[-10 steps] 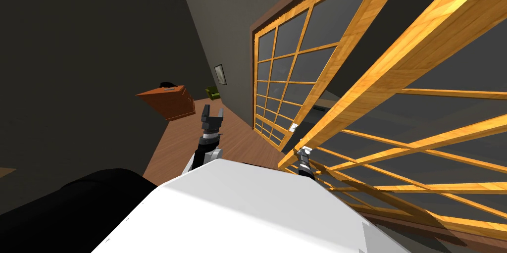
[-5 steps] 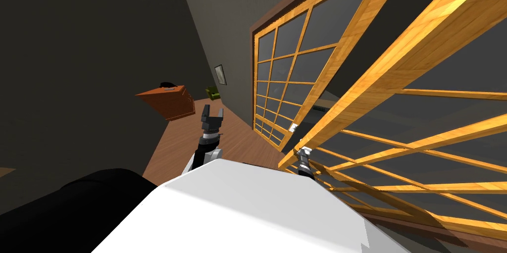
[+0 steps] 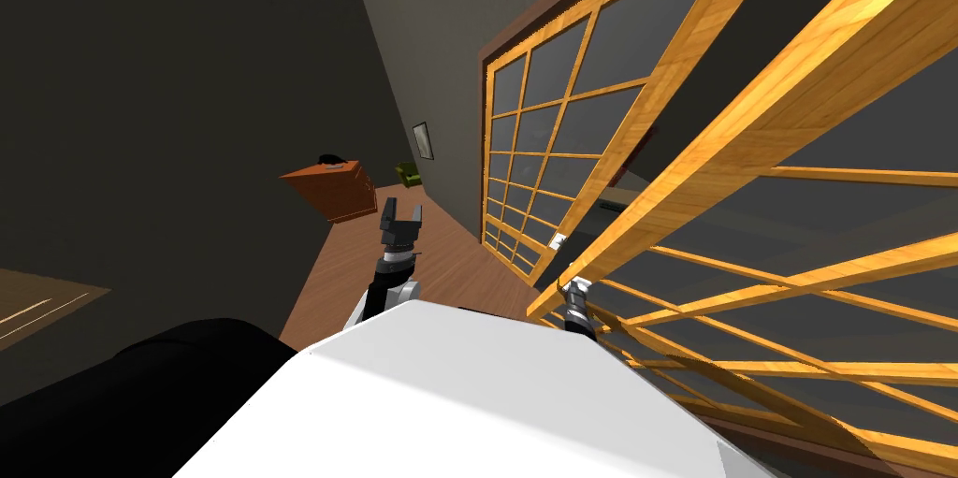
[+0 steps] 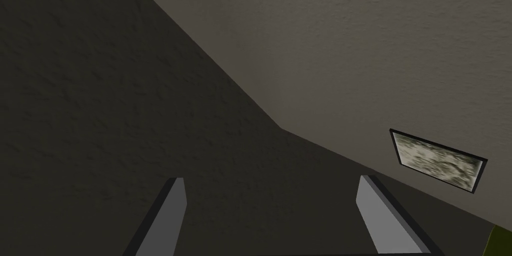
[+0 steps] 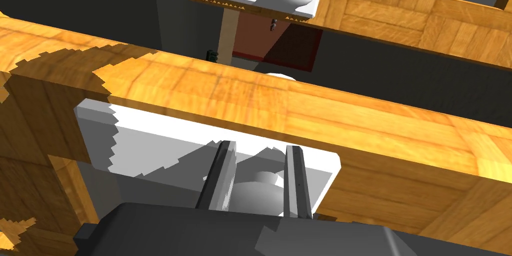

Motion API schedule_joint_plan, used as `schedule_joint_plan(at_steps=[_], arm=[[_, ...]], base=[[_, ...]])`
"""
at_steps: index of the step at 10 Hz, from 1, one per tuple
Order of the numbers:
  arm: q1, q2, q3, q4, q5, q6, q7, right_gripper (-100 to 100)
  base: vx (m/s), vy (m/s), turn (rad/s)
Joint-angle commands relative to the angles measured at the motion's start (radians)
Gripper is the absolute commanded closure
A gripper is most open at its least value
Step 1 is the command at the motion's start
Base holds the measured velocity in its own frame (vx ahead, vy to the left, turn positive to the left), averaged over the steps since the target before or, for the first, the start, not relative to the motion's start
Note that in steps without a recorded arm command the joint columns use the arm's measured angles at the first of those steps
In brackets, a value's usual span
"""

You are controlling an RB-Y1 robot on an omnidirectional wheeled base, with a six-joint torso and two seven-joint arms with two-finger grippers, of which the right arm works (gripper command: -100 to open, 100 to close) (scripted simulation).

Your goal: Pull the door open

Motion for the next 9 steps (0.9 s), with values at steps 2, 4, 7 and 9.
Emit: schedule_joint_plan(at_steps=[2,4,7,9], arm=[[0.015,-0.024,-0.002,-0.007,-0.039,-0.003,-0.066,100],[0.018,-0.028,0.010,-0.010,-0.059,-0.003,-0.107,100],[0.021,-0.033,0.022,-0.012,-0.079,-0.003,-0.147,100],[0.021,-0.033,0.022,-0.003,-0.079,-0.003,-0.147,100]], base=[[-0.072,-0.023,0.099],[-0.044,-0.011,0.061],[-0.025,0.001,0.026],[-0.021,-0.018,0.045]])
